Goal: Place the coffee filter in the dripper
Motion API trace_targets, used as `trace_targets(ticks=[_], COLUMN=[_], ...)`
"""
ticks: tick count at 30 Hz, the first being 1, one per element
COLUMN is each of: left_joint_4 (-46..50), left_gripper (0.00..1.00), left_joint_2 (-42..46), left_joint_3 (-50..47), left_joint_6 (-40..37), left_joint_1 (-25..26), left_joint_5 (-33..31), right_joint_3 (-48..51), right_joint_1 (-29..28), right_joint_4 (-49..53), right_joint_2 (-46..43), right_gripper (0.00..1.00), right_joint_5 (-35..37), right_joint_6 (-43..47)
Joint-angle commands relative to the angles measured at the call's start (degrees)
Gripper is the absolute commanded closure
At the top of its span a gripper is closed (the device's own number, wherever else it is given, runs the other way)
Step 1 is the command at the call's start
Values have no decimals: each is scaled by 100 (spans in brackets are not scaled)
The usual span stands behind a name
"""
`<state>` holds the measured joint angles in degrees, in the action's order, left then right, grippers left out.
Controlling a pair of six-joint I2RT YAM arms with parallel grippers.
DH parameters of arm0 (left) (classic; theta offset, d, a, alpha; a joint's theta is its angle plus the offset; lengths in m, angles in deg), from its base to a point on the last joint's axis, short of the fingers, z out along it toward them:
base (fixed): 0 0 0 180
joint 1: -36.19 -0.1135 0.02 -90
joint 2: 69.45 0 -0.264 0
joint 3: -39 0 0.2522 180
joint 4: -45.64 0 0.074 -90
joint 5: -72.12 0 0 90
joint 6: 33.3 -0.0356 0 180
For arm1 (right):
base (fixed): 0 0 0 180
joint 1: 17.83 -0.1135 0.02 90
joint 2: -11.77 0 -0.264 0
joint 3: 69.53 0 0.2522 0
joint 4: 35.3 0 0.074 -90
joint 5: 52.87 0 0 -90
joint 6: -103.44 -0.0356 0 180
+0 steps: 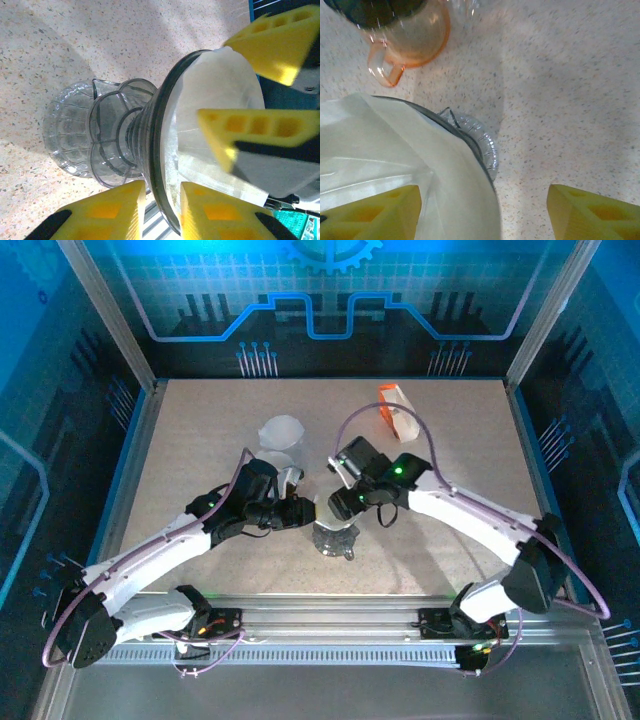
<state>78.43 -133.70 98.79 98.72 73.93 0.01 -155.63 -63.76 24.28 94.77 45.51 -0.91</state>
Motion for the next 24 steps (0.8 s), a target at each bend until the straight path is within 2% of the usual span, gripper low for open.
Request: trace_targets(ticks=[1, 12, 19, 24], left_joint_4=[28, -5, -4, -55], left_gripper=[73, 73, 71, 71], left_joint_2=[-54, -91, -124, -132], left_joint_3=[-27, -48, -28, -37], left_joint_6=[-2, 17, 21, 51], left_joint_1=[58, 57, 60, 66], left_joint_5=[83, 81, 80, 86], right_joint_3=[163, 530, 401, 530], right_joint_1=[144, 172, 34, -236], right_joint_4=[42, 384, 36, 6], right_joint_2=[-375, -802, -976, -1083], right_gripper=[32, 34, 33, 32], right_joint_5=[23, 270, -232, -338], right_joint_6=[-174, -324, -87, -84])
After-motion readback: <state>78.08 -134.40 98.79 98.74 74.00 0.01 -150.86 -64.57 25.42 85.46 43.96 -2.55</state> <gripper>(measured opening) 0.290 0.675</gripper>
